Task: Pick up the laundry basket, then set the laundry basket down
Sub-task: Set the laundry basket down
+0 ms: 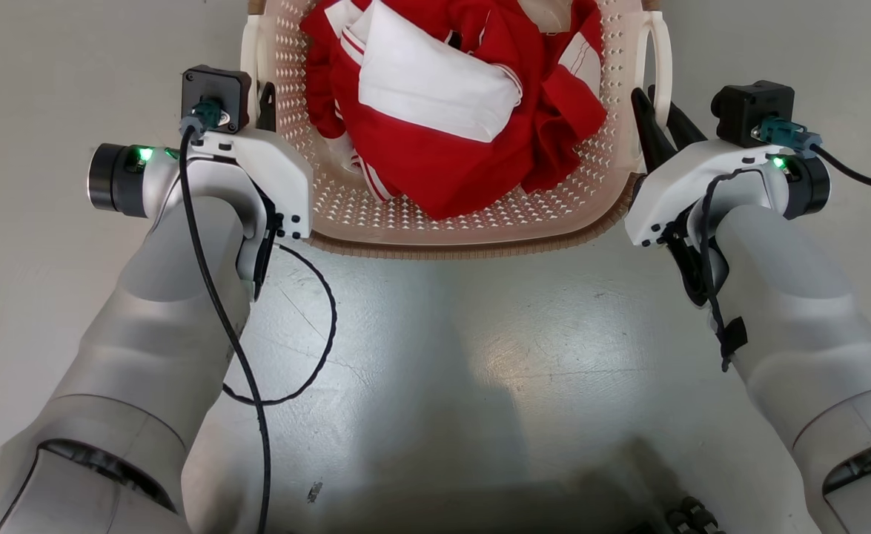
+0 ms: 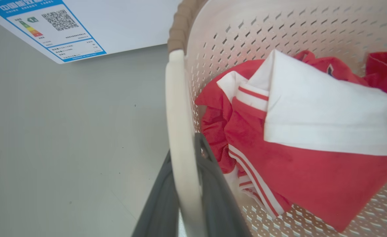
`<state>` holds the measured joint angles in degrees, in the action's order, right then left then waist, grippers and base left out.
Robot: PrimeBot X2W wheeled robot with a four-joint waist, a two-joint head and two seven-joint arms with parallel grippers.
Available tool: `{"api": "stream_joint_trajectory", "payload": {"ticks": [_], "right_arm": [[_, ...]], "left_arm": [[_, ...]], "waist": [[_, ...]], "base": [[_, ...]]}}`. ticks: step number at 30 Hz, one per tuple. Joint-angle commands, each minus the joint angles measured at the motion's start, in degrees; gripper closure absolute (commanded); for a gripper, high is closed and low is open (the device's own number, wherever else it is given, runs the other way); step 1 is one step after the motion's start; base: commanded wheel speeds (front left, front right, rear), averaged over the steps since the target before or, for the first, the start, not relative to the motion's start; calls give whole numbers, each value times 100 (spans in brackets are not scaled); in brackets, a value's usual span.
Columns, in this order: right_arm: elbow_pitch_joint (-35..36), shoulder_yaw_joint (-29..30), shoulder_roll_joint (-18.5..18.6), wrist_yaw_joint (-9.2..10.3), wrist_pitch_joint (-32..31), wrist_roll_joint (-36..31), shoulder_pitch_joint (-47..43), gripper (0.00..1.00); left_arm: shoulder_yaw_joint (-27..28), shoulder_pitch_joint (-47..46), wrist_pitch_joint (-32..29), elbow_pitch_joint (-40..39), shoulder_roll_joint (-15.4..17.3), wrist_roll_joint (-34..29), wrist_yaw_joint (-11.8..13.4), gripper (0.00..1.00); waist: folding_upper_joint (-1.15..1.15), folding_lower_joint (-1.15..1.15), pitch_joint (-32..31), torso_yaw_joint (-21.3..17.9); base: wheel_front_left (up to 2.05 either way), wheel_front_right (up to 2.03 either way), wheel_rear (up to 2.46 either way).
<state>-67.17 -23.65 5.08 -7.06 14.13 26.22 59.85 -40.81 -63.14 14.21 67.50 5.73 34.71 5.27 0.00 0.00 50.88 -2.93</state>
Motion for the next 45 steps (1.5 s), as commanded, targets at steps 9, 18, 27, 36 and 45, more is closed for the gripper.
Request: {"api": "stream_joint_trajectory", "payload": {"ticks": [9, 18, 27, 36, 45], "right_arm": [[200, 41, -220, -43, 86, -212, -262, 100], [222, 111, -220, -43, 86, -297, -304, 100], [171, 195, -220, -43, 86, -366, -302, 100], [12, 307, -220, -43, 86, -376, -288, 0], [62, 393, -220, -43, 86, -434, -297, 0]], "left_arm": [[70, -247, 79, 98, -114, -84, -182, 100], [55, -375, 79, 267, -185, -61, -234, 100], [33, -489, 40, 408, -238, 32, -280, 87], [22, -557, 52, 461, -263, 118, -285, 0], [14, -559, 59, 521, -272, 200, -287, 0]], "waist": [[0, 0, 91, 11], [0, 0, 173, 32], [0, 0, 252, 47], [0, 0, 285, 52], [0, 0, 236, 40]], "base": [[0, 0, 0], [0, 0, 0], [0, 0, 0], [0, 0, 0], [0, 0, 0]]}}
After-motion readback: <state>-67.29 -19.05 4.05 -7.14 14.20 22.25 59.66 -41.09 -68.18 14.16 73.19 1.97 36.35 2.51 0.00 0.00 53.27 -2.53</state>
